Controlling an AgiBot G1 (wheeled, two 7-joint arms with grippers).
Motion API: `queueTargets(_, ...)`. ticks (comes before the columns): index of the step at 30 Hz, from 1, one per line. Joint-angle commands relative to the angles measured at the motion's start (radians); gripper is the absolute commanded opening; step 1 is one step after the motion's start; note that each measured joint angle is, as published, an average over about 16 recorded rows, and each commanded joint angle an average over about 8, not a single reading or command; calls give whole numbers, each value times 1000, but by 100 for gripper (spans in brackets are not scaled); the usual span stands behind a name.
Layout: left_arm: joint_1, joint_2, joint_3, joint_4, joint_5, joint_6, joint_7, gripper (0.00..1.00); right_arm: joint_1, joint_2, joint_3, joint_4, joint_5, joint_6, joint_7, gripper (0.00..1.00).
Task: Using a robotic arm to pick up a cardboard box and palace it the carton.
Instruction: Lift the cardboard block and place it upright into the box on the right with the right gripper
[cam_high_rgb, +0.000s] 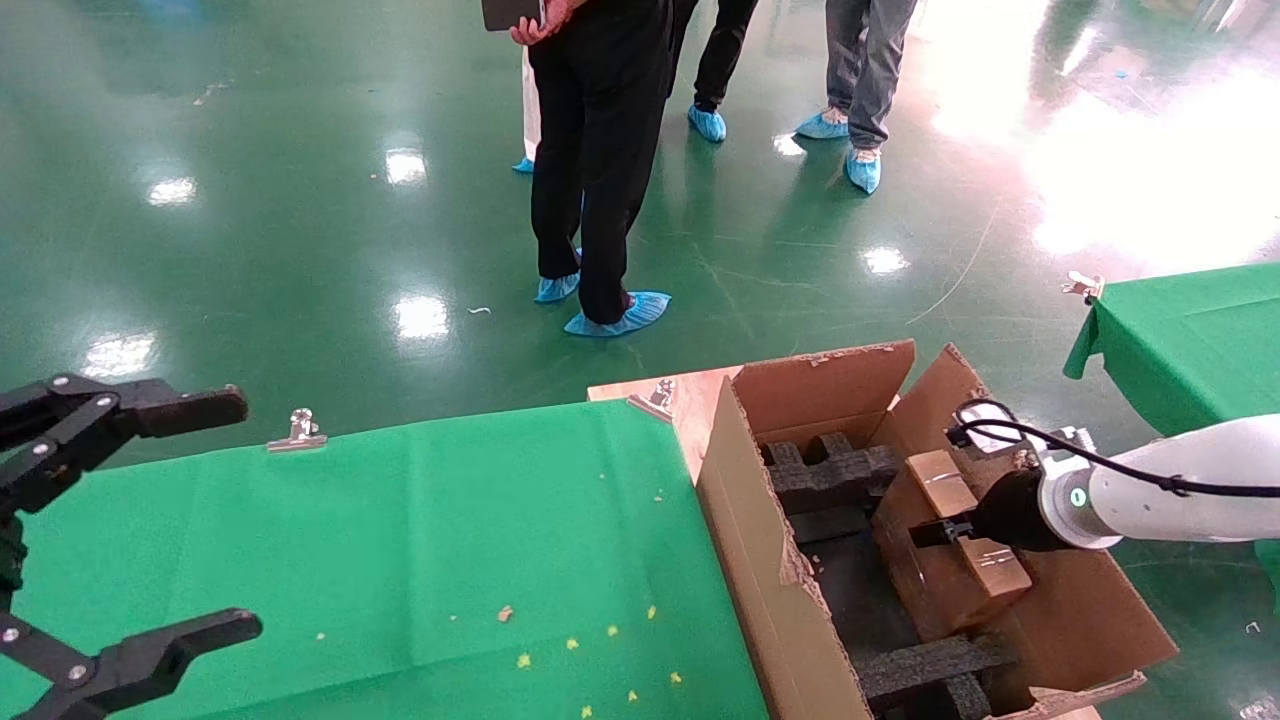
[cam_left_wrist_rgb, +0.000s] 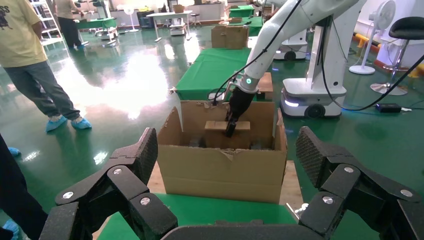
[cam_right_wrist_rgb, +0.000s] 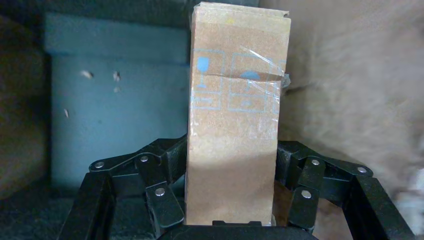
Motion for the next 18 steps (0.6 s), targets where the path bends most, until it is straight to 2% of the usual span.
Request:
queueTargets(1,0,0,0,0,0,0,0,100,-15,-10,5,-20,14,-5,-17,0)
queueTargets(10,0,0,0,0,0,0,0,100,-70,-40,41,-91,86,-40,-111,1)
queueTargets(11,0,0,0,0,0,0,0,100,-75,-43,45,-99,93,-45,-121,9)
queueTargets(18,0,0,0,0,0,0,0,100,-95,-58,67,-140,129,-70,-168,96)
